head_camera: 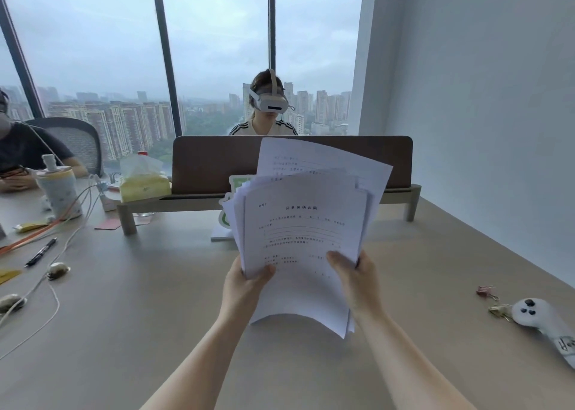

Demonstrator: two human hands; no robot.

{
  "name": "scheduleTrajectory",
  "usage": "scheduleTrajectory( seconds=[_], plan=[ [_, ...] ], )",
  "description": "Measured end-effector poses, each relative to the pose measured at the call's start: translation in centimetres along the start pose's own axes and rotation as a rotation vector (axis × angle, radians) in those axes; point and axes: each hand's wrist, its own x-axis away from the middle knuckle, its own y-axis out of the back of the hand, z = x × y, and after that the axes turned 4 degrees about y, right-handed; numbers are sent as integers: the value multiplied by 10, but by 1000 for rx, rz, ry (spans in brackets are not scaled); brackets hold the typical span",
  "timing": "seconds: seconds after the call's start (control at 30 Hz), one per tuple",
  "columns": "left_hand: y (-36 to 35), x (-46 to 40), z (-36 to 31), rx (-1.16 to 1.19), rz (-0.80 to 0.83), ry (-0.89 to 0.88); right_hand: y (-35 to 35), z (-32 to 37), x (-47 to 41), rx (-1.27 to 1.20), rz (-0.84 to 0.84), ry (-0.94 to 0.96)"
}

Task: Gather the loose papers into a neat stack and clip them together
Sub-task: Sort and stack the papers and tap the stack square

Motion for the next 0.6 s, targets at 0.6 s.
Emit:
scheduleTrajectory(
  seconds=[0.6],
  plan=[
    [51,-43,-112,-732,-108,-453,54,35,-50,27,-197,210]
  ],
)
